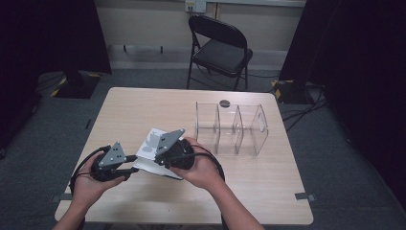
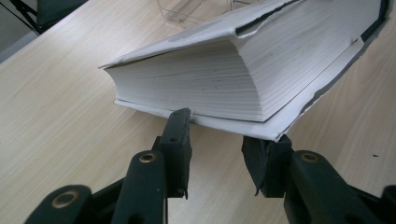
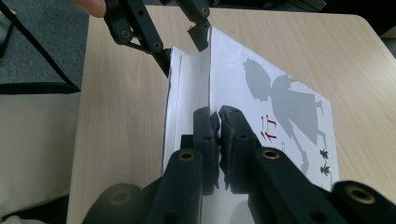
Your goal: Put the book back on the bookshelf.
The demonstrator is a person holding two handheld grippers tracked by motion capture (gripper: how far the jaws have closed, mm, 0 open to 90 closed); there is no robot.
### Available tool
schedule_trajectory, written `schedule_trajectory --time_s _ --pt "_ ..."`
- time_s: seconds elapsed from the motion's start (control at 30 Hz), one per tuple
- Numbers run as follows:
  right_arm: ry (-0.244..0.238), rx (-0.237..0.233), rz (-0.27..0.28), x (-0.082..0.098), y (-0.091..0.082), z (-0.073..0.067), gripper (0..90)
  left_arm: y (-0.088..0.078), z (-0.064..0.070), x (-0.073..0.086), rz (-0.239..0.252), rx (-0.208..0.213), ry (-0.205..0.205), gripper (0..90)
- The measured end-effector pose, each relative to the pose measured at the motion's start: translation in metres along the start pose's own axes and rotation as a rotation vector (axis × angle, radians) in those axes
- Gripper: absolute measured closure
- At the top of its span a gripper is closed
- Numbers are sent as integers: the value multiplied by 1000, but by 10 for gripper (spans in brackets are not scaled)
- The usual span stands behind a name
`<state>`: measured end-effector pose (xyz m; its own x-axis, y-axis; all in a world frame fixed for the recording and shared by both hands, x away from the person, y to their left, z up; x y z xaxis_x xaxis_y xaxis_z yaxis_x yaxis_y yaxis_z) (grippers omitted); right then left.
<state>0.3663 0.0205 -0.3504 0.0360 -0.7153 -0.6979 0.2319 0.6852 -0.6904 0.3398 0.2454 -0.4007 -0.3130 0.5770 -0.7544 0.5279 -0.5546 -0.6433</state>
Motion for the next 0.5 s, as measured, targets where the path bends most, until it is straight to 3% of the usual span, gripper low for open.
schedule_trajectory --time_s 0.2,0.27,0.5 --pt "13 25 21 -1 -2 2 854 -1 -1 -3 -5 -1 4 630" --pt "26 18 25 1 -2 3 851 -2 -1 -2 11 -1 -11 630" --pt "35 26 26 2 -2 5 855 -1 0 -3 0 11 1 637"
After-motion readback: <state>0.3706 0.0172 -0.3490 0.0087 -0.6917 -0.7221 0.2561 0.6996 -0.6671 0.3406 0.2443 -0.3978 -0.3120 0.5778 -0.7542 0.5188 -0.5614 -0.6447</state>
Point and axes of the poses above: each handheld gripper's, and its own axes: y roughly forward along the jaws, x roughly out of its underside, z roughly to its right, the point moved 1 cm from there along y, roughly forward along the jaws, and after that the axes turned 2 degrees about -y, right-handed, at the moved point
